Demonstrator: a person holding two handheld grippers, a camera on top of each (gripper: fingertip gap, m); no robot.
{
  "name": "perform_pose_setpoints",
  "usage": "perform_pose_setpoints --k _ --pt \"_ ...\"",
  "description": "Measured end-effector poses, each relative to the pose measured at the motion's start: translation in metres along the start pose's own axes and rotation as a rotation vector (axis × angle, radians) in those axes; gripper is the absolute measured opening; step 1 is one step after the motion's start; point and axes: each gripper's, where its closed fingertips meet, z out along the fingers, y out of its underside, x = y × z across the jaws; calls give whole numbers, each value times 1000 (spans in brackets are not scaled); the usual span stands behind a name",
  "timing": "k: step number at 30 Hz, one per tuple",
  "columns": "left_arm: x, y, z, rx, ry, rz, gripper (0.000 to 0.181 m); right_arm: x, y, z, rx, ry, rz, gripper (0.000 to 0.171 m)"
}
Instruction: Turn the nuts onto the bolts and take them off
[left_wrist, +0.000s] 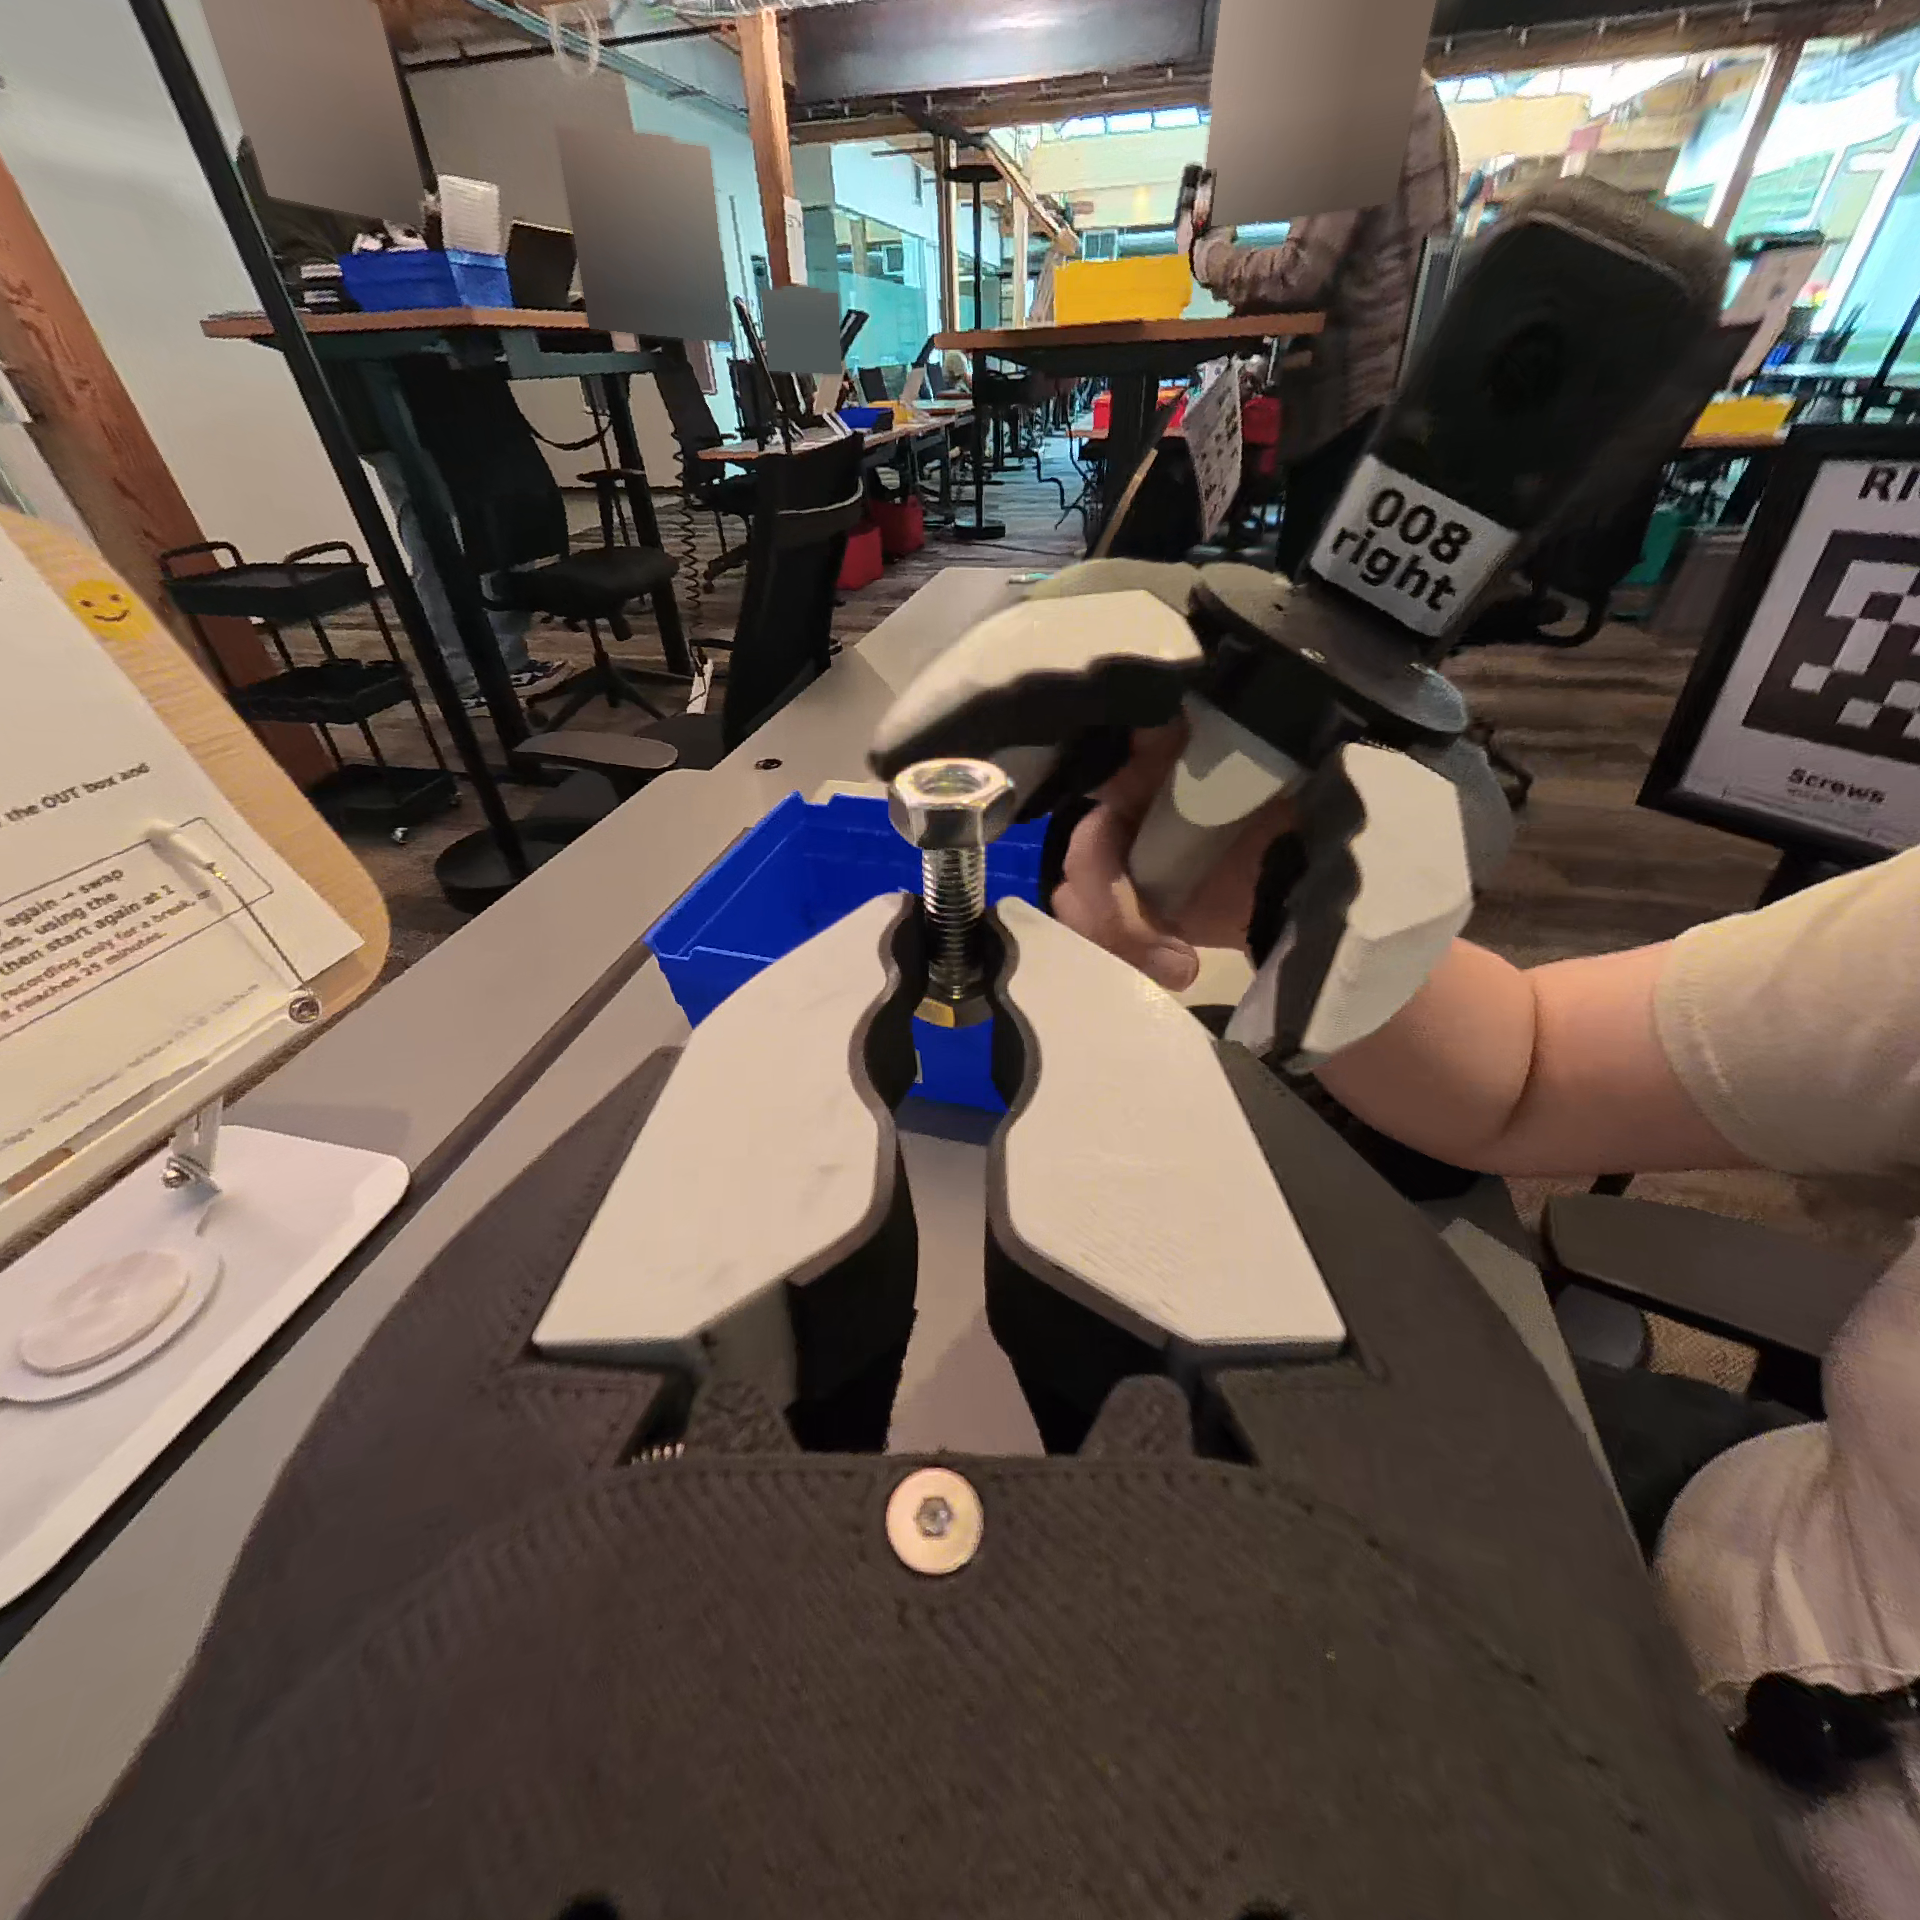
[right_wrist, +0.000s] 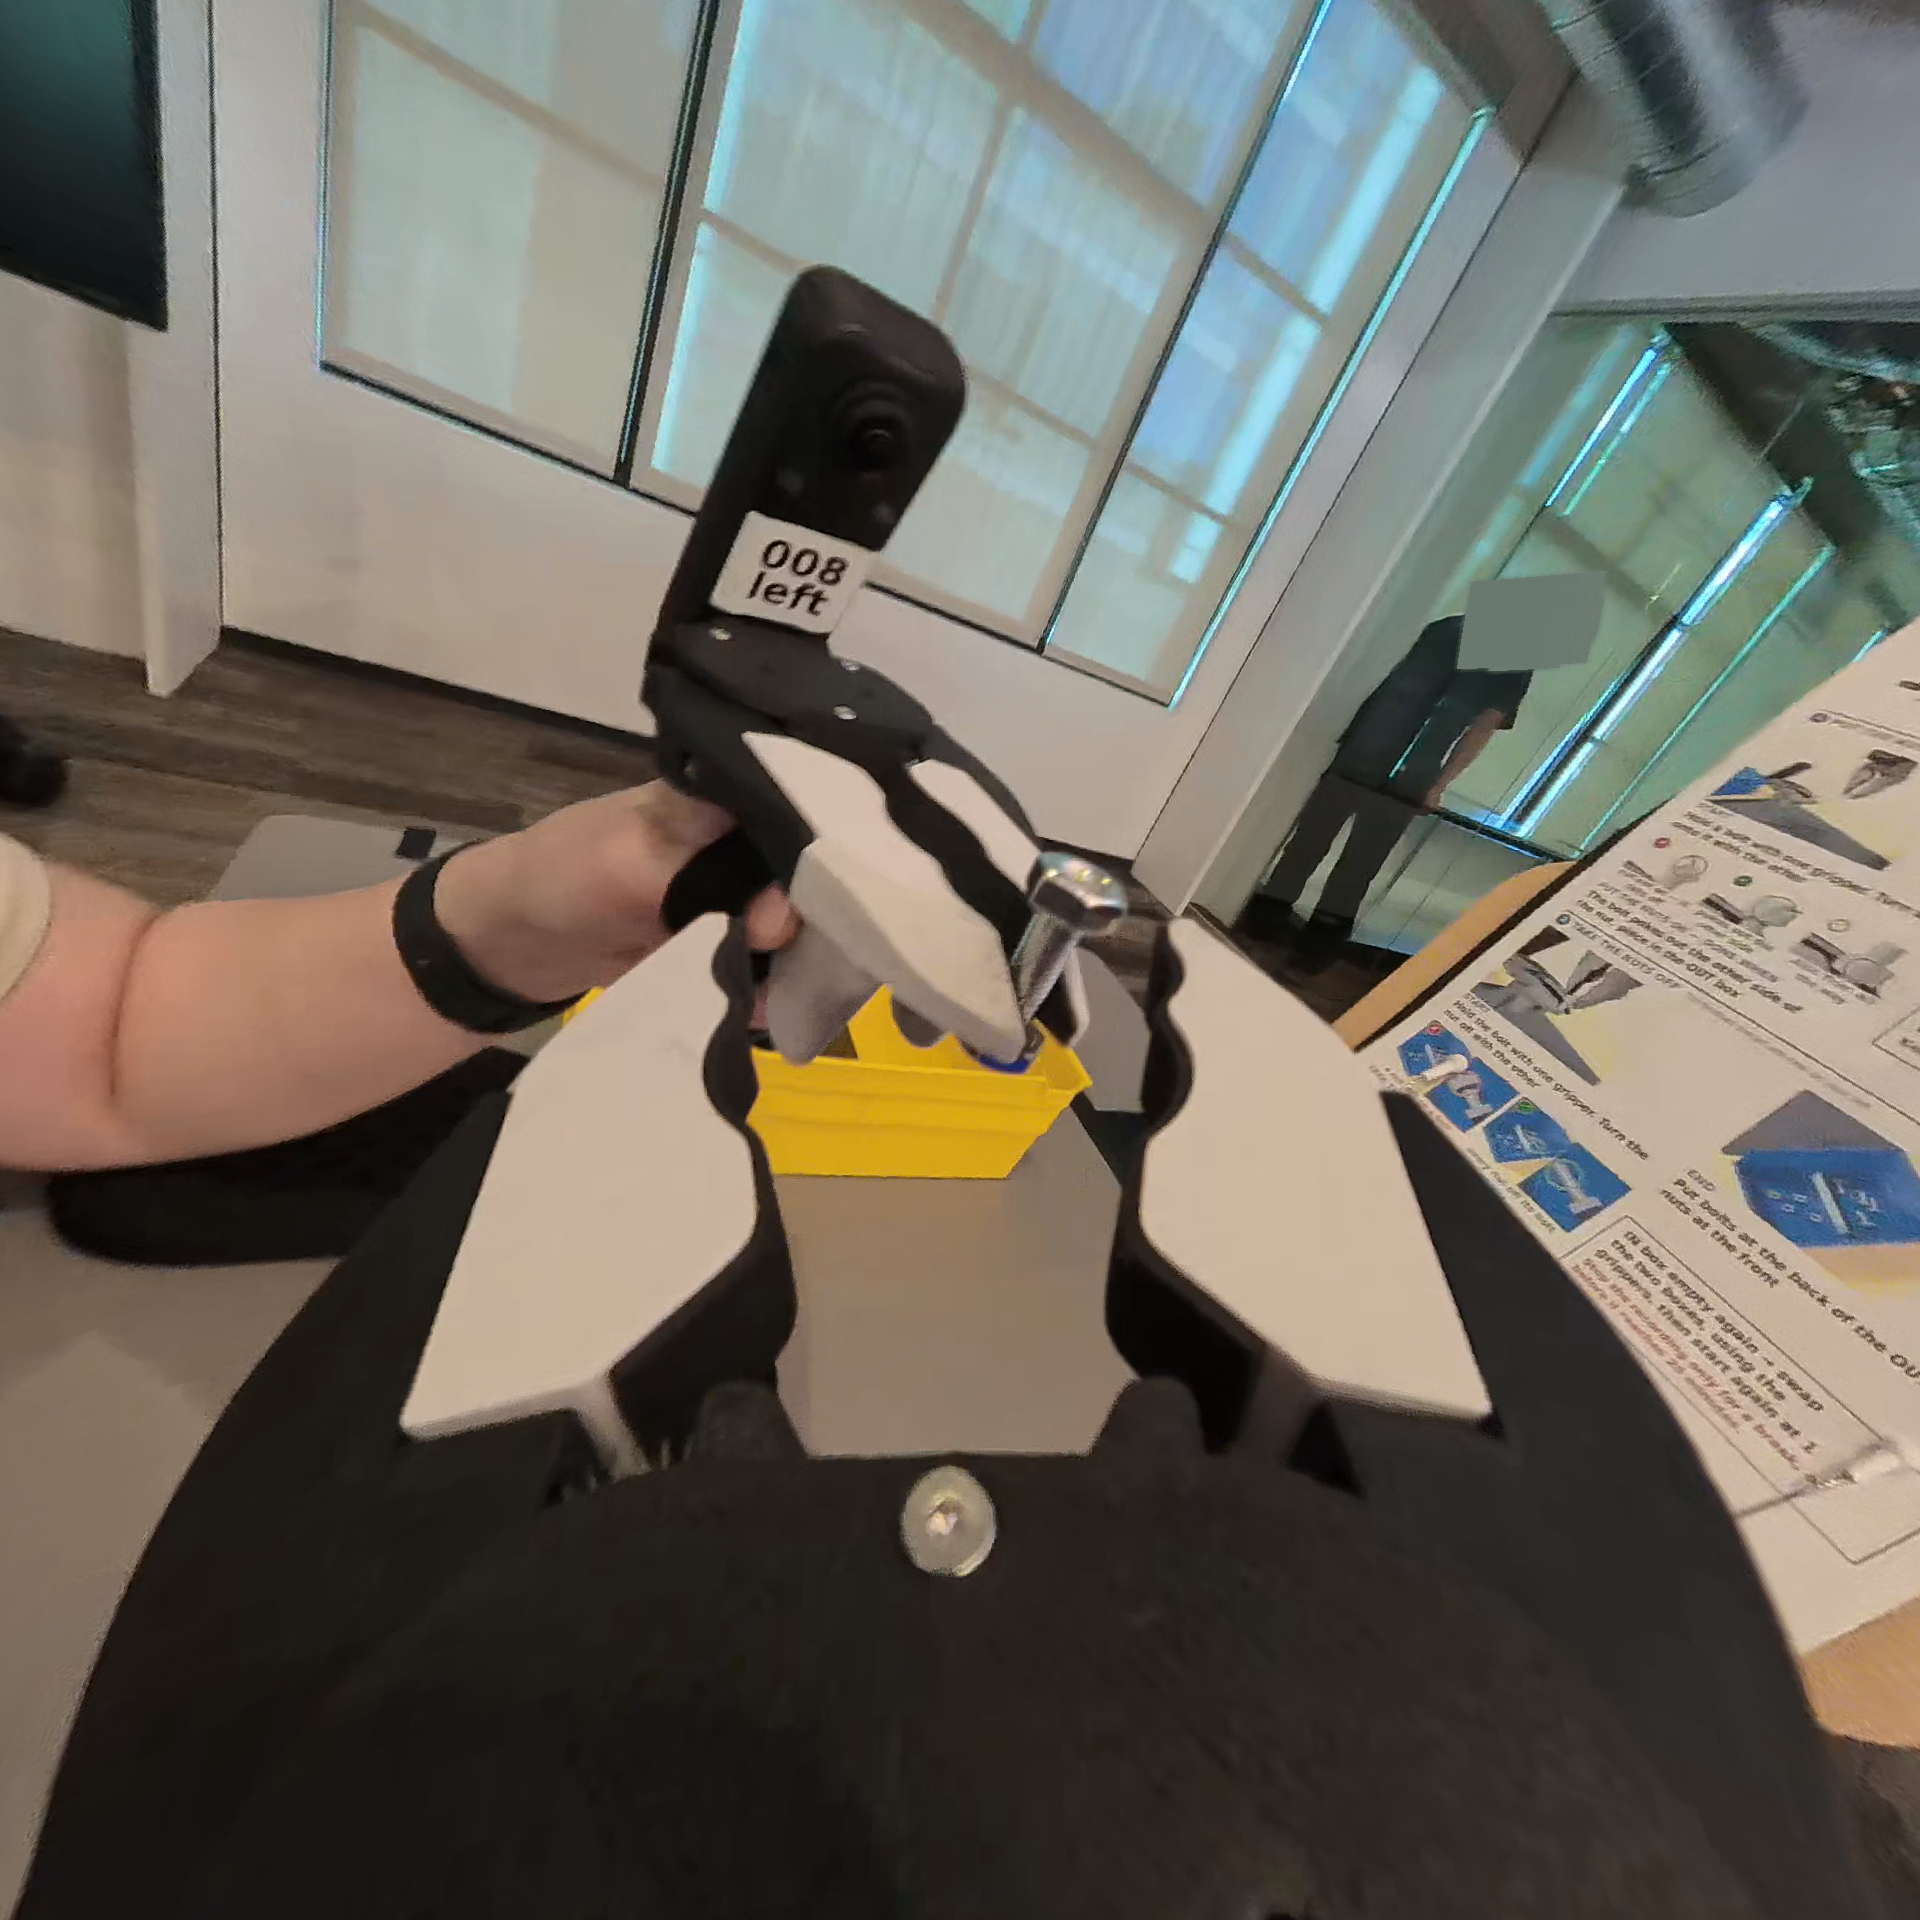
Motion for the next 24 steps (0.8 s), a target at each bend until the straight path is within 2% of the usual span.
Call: perform_pose_setpoints --k 5,7,8,10,13,16,19,22,24 --pt "-1 1 5 -7 -36 30 9 -7 -2 2 46 -79 102 79" --pt "-13 -1 -1 6 -95 13 10 -7 -2 -2 31 -85 70 73" --pt "-20 -2 -5 19 -116 0 10 -10 -1 -5 9 -110 60 65" --pt "-21 -4 -9 41 -84 -39 9 -5 0 -8 -14 -80 48 64" --pt "-7 -3 -3 44 -16 -19 9 7 -5 -9 42 -16 56 77" --pt "12 2 11 31 50 59 10 2 -3 -1 71 -59 114 86" --pt "12 11 19 1 20 85 10 -13 3 6 32 -137 113 86" --pt "-4 8 13 34 -41 50 10 -10 7 8 0 -83 42 98" --pt "-17 5 4 64 -72 2 10 -9 4 6 0 -74 16 96"
